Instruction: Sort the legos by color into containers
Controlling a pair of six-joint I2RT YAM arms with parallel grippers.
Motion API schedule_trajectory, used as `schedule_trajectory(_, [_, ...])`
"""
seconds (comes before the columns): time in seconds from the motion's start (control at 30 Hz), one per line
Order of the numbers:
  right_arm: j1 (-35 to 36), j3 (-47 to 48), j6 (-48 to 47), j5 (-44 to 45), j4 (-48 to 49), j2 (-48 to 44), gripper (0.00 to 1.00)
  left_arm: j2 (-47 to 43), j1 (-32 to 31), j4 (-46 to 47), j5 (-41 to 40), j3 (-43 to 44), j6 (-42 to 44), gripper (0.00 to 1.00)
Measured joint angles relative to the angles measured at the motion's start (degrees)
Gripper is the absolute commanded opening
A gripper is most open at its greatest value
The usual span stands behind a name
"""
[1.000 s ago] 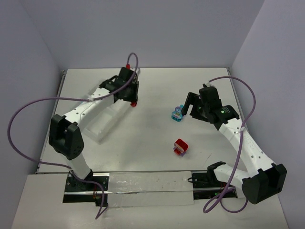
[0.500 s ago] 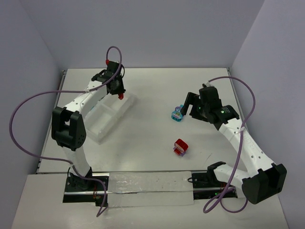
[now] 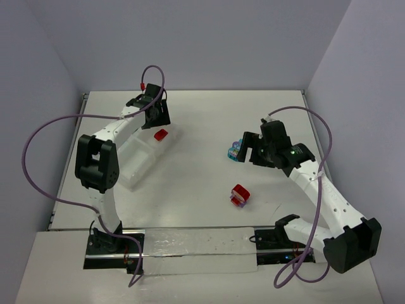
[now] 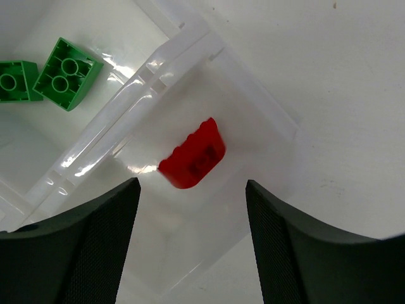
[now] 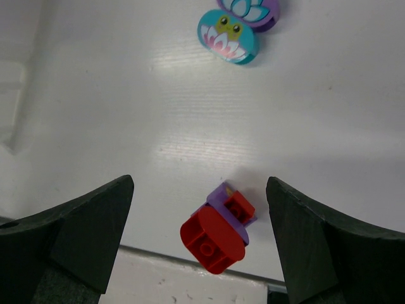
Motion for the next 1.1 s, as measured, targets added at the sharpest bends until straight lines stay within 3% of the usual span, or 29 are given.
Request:
schedule_trajectory(0.23, [6.61,-3.04,-0.34,-1.23,-1.63,-2.47,0.93,-1.44,0.00,-1.93,0.79,2.39,0.16,0.76])
schedule_trajectory(0.63, [10.82,-8.61,0.74,-1.44,-3.18,-2.71,0.92,-15.08,-0.96,-2.43,7.86,9.17,0.70,0.76])
schedule_trajectory(0.9, [15.11,-10.17,1.19,-1.15,-3.35,-0.70,0.85,-14.75,-1.29,-2.95,9.90,9.40,0.70,0.76])
schedule_trajectory(1.1, [18.28,-10.15,1.77,1.28,-4.49,2.51,0.73,-14.12,-1.31,-3.13,10.43,9.40,0.70,0.76])
